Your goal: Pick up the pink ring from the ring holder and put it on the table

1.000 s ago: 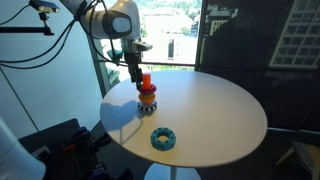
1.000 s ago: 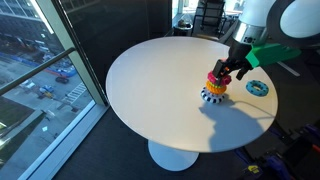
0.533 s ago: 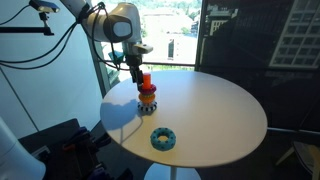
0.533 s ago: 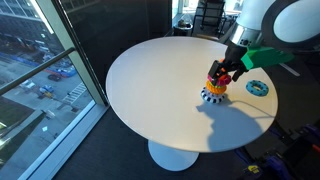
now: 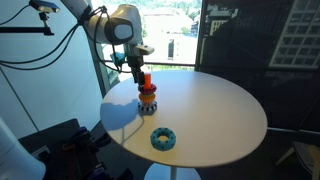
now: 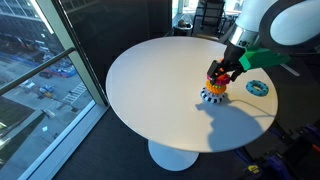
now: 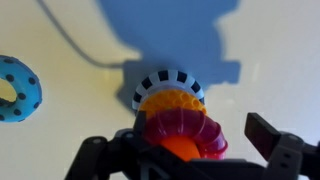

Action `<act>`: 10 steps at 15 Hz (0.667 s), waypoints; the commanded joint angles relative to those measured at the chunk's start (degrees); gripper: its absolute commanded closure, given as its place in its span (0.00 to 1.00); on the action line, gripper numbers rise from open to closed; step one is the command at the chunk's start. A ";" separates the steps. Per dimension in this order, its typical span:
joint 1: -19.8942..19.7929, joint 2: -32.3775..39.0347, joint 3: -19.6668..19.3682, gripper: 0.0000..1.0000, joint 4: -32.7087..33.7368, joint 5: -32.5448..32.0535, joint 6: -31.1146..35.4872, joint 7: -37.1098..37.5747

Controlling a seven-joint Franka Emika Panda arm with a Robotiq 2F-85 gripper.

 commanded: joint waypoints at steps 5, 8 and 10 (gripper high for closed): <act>1.08 0.47 -1.61 0.00 0.18 -1.18 1.96 1.95; 1.32 0.50 -1.98 0.00 0.15 -2.56 2.19 3.14; 1.57 0.57 -2.26 0.00 0.24 -3.87 2.21 4.25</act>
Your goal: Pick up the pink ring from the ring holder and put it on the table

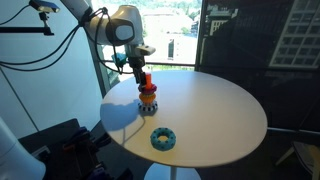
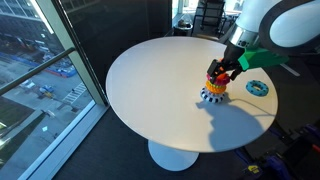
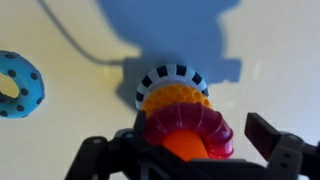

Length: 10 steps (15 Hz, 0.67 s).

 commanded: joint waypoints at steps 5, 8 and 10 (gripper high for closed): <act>1.47 0.17 -1.58 0.00 0.37 -5.53 0.92 6.21; 1.58 0.42 -1.65 0.00 0.36 -6.62 1.00 7.28; 1.70 0.63 -1.73 0.00 0.38 -7.48 0.99 8.27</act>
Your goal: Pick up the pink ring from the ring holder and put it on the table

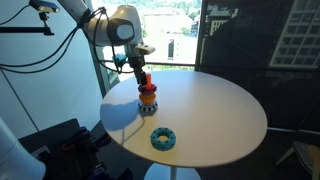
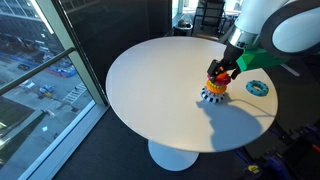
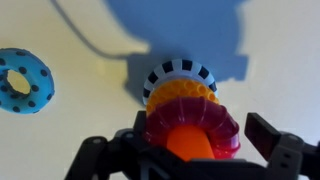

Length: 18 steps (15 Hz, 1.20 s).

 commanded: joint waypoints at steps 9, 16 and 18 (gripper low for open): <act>1.09 1.29 -0.99 0.00 0.44 -3.84 0.51 5.06; 1.25 2.06 -1.40 0.28 0.83 -3.83 0.63 5.55; 1.32 1.95 -1.50 0.34 0.95 -3.89 0.54 5.77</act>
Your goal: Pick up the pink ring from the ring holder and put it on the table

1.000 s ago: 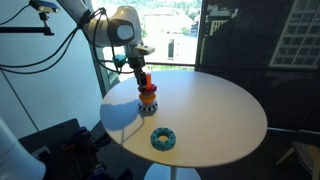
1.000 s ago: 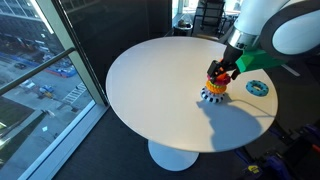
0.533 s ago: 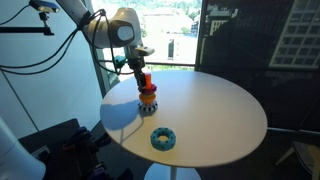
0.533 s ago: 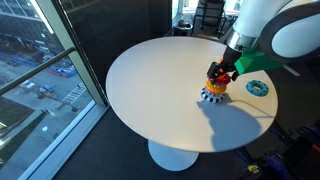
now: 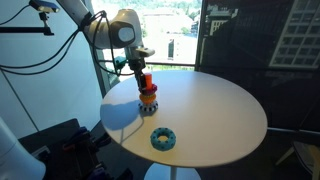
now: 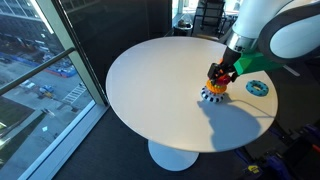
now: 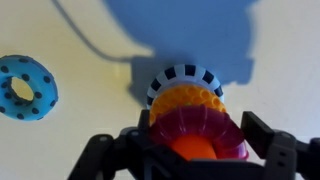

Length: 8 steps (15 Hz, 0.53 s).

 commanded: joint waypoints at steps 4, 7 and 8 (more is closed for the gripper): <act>1.06 -0.92 -0.89 0.38 0.26 -0.92 0.10 2.07; 1.11 -1.88 -0.75 0.38 0.02 -0.57 -0.48 1.85; 1.11 -2.21 -0.71 0.38 -0.01 -0.55 -0.64 1.81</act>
